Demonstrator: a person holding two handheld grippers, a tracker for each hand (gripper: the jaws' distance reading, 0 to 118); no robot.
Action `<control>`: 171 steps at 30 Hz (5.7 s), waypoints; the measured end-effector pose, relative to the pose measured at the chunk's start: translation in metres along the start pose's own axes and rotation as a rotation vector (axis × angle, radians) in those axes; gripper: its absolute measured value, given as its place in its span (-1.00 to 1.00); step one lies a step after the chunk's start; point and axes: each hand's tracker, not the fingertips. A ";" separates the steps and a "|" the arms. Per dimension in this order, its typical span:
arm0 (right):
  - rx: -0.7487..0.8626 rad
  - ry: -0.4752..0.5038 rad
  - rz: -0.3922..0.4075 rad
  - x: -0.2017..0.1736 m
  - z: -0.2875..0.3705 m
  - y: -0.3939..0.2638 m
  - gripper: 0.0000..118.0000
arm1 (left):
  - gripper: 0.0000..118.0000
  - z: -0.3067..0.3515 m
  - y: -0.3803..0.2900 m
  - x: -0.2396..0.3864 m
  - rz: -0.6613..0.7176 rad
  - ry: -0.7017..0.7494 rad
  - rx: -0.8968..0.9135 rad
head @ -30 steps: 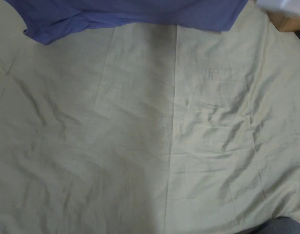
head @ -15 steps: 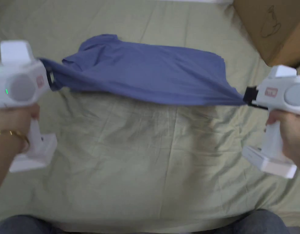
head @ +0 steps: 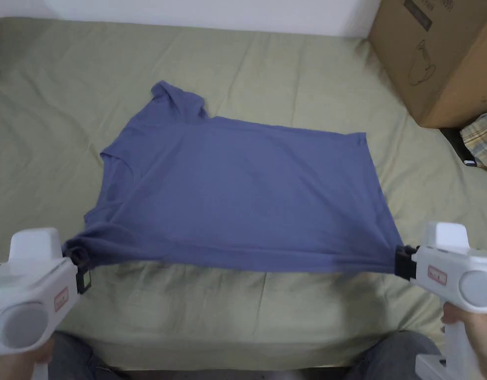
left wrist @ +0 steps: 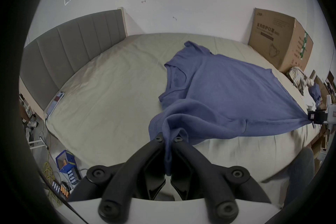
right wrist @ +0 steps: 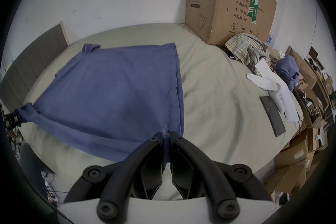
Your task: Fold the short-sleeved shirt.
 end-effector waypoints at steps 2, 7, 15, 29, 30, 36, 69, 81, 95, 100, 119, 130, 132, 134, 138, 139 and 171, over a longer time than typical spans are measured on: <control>-0.015 -0.008 -0.013 0.005 0.001 -0.013 -0.93 | -1.00 0.005 -0.007 -0.001 0.001 -0.016 -0.053; -0.049 0.011 -0.123 0.021 -0.001 -0.036 -0.90 | -1.00 0.004 -0.027 0.003 -0.046 0.004 -0.112; 0.030 -0.017 -0.120 0.042 0.048 -0.009 0.84 | 1.00 0.034 -0.006 -0.026 0.112 -0.033 -0.029; 0.495 0.022 -0.060 -0.027 0.133 0.027 0.84 | 0.77 0.090 0.043 0.023 -0.033 0.012 0.541; 0.499 0.022 -0.057 -0.032 0.135 0.026 0.82 | 0.52 0.092 0.041 0.026 -0.037 0.002 0.552; 0.565 0.036 -0.082 -0.047 0.144 0.018 -0.78 | -1.00 0.089 0.034 0.033 -0.054 -0.032 0.561; 0.477 0.050 -0.104 -0.046 0.123 0.014 -1.00 | 1.00 -0.017 -0.006 -0.023 -0.010 -0.081 -0.279; 0.425 0.003 -0.158 -0.024 0.124 0.012 -1.00 | -0.97 -0.028 -0.017 -0.005 0.020 -0.160 -0.302; -0.288 0.006 -0.142 0.018 0.006 -0.002 0.95 | -0.97 0.030 0.025 -0.002 0.131 -0.201 -0.017; -0.367 -0.016 -0.096 0.011 -0.030 -0.009 0.45 | -0.97 0.026 0.022 0.000 0.126 -0.190 -0.036; -0.242 0.063 -0.139 0.023 0.001 0.066 -0.86 | -0.97 0.000 0.083 0.005 0.129 -0.153 -0.042; -0.238 -0.017 -0.243 0.014 -0.098 0.135 -0.86 | -0.97 -0.134 0.176 0.040 0.035 -0.088 -0.108; -0.246 -0.020 -0.243 0.012 -0.114 0.142 -0.86 | -0.91 -0.153 0.178 0.044 0.038 -0.072 -0.128; -0.262 -0.026 -0.257 0.012 -0.130 0.146 -0.86 | -0.62 -0.170 0.179 0.048 0.040 -0.058 -0.151; -0.256 -0.036 -0.223 0.011 -0.143 0.152 0.20 | 0.28 -0.183 0.177 0.048 0.047 -0.017 -0.184; -0.220 -0.044 -0.189 0.012 -0.141 0.154 0.56 | 0.43 -0.182 0.176 0.046 0.046 -0.014 -0.185; 0.622 0.045 -0.087 -0.043 0.121 0.037 -1.00 | -1.00 0.068 0.069 0.037 -0.052 -0.073 0.569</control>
